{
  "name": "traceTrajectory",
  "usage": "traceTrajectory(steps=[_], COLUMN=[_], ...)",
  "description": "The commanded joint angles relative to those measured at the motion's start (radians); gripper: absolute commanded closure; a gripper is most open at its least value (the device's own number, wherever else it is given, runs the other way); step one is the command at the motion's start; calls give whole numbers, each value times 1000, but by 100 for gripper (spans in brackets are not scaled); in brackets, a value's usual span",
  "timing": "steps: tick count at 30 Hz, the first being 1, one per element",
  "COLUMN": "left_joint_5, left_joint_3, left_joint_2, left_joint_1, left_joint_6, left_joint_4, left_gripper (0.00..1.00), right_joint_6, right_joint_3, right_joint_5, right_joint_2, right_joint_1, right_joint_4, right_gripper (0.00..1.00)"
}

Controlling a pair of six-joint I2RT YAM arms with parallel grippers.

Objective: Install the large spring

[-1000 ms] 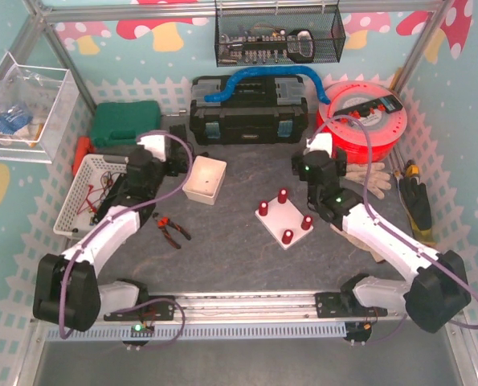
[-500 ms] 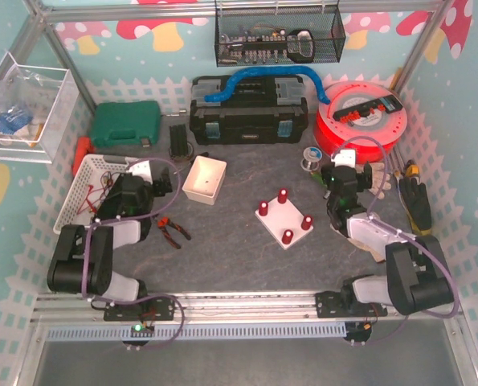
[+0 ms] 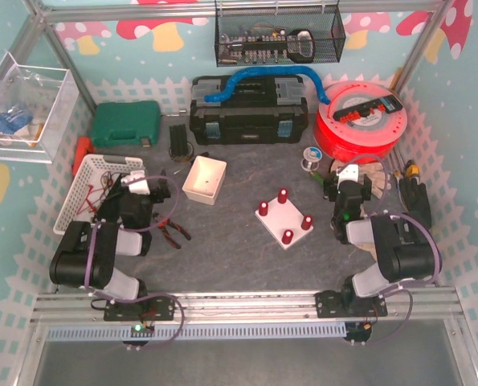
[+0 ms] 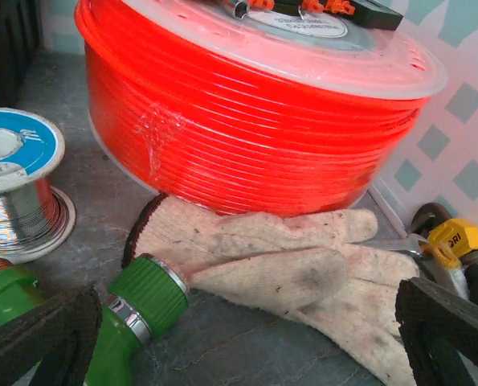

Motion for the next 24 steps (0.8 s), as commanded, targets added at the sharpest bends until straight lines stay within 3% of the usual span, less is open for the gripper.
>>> traceTrajectory(steps=[1,6,8,10,12,24], left_joint_5=[-24,-40,-48,-51,-49,-64], left_joint_3=[-67,-58,-58,-62,-60,-60], left_joint_2=[21,25,26,28,24,28], left_joint_1=[-1,-13,-18,-20,-20,-31], left_joint_6=[-20,-10,-6,-4,-6,3], left_joint_4=[193,189,193,199,191,199], left_gripper=[1,1,1,1,1,1], right_joint_6=[29,47,33,49,36,33], right_joint_3=[-38,-104,-162,-151,-160,-153], right_joint_5=[-76,-241,-237,-233,-232,-224], right_joint_2=[-10,-24,21,1,22,9], right_joint_1=[-32,-99,-99,-99,-97,-91], right_joint_4=[182,271,434,365,423,388], right_gripper=[1,1,1,1,1,1])
